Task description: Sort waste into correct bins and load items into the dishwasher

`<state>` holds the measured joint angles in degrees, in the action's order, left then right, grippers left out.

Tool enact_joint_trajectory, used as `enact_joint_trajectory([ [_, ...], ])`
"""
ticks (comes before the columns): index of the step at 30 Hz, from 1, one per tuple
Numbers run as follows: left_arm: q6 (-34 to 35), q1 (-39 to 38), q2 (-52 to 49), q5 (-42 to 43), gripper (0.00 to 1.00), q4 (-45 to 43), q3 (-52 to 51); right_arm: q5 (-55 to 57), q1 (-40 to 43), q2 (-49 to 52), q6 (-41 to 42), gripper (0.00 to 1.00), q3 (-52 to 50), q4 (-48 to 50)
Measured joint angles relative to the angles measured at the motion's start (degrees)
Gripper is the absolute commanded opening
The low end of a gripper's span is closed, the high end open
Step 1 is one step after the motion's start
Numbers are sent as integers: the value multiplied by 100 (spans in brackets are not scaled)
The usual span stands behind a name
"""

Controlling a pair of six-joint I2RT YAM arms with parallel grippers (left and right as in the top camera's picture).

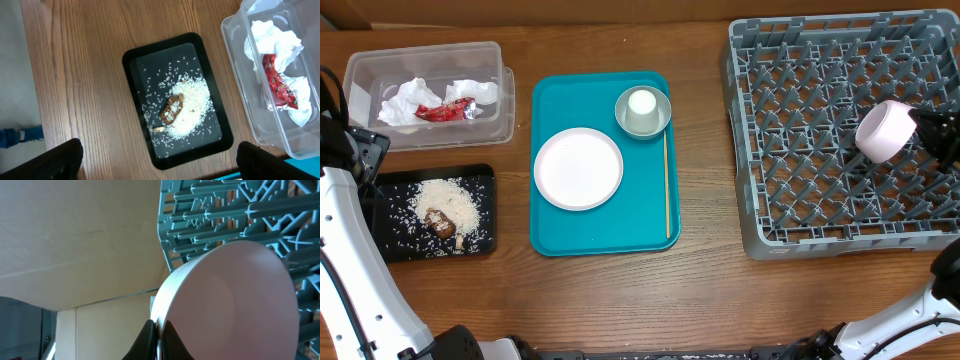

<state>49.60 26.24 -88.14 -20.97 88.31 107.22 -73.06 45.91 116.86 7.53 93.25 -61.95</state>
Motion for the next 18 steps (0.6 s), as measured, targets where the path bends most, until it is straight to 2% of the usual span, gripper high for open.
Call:
enact_joint_trajectory([
  [12,0,0,0,0,100,0,-2,343,197,2,258,6,-4,-127],
  [16,2,0,0,0,100,-2,-2,551,293,2,332,31,-7,-219],
  [17,0,0,0,0,100,-2,0,612,334,2,330,44,-7,-243],
  [18,0,0,0,0,100,0,-2,664,367,2,348,51,-7,-271],
])
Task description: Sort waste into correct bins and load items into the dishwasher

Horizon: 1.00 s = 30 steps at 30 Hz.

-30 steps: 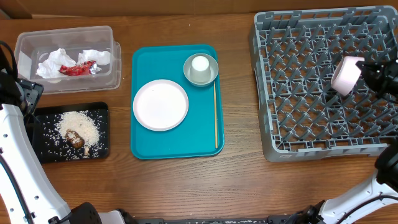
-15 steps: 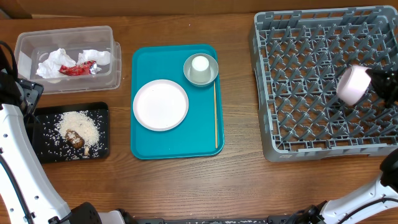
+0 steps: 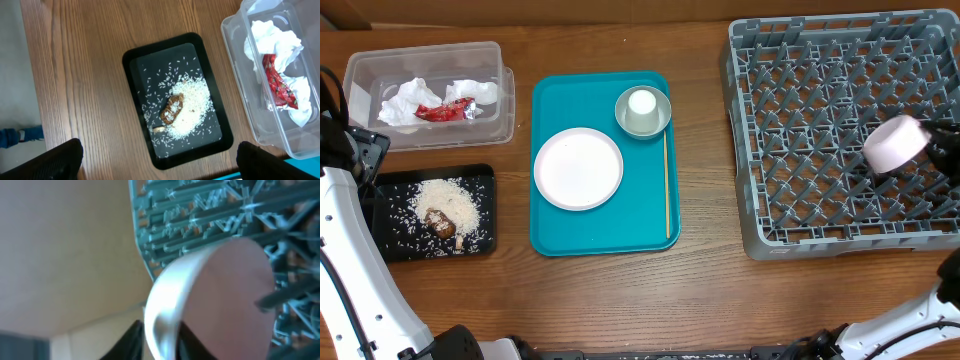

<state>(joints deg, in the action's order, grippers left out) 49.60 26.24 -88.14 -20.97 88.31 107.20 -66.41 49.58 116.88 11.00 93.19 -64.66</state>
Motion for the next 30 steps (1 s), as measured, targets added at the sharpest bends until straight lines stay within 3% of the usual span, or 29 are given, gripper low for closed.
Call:
enact_joint_trajectory([
  [5,0,0,0,2,100,0,2,496,72,0,13,56,42,-332],
  [16,0,0,0,0,100,0,0,2339,63,-437,422,47,780,-1040],
  [19,0,0,0,0,100,0,0,2625,24,-935,468,33,931,-870],
  [23,0,0,0,2,100,0,2,3073,-396,-1467,505,5,1069,-468],
  [30,0,0,0,0,100,0,0,4579,-2059,-1294,586,4,1021,76],
])
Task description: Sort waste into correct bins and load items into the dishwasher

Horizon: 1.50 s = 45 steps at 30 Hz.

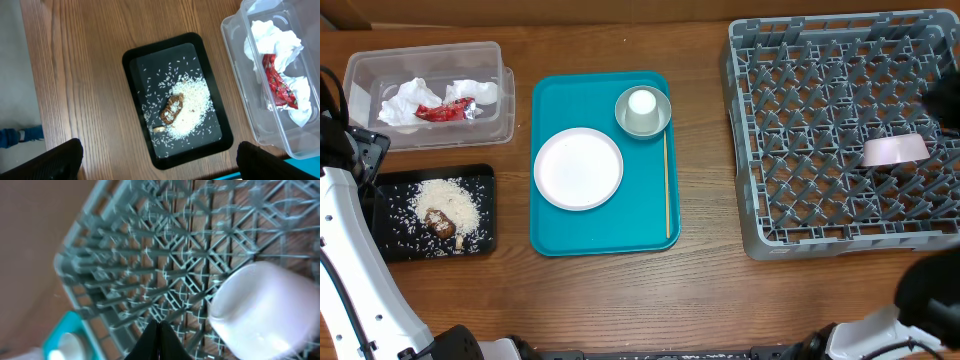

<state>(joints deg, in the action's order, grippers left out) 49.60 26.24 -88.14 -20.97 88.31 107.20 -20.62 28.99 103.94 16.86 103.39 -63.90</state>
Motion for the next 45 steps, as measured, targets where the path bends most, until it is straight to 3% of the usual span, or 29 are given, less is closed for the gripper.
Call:
enact_joint_trajectory([
  [6,0,0,0,0,100,0,0,1550,-822,442,271,4,-46,-22],
  [17,0,0,0,0,100,-2,2,2616,-680,1141,415,4,-72,-468],
  [27,0,0,0,0,100,0,0,2861,-452,1128,678,4,133,-1248],
  [34,0,0,0,0,100,0,2,2900,-450,590,905,4,291,-1644],
  [45,2,0,0,0,100,-2,0,2769,-450,352,807,4,-273,-634],
])
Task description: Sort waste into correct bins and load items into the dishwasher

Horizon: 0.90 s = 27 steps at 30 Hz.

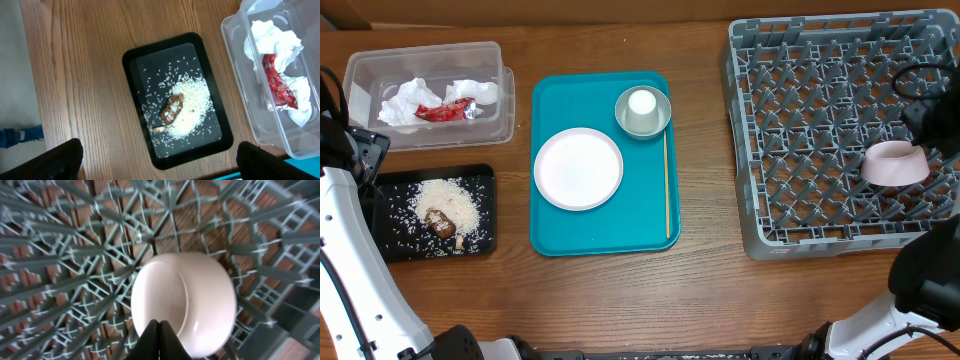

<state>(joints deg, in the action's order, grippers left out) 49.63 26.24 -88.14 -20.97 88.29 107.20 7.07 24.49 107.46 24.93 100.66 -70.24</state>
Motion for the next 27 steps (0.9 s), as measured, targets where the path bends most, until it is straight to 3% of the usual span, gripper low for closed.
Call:
enact_joint_trajectory([
  [21,-2,0,0,0,100,0,2,140,7,2,22,4,-424,-361],
  [27,0,0,0,2,100,2,2,415,68,2,385,4,-492,-927],
])
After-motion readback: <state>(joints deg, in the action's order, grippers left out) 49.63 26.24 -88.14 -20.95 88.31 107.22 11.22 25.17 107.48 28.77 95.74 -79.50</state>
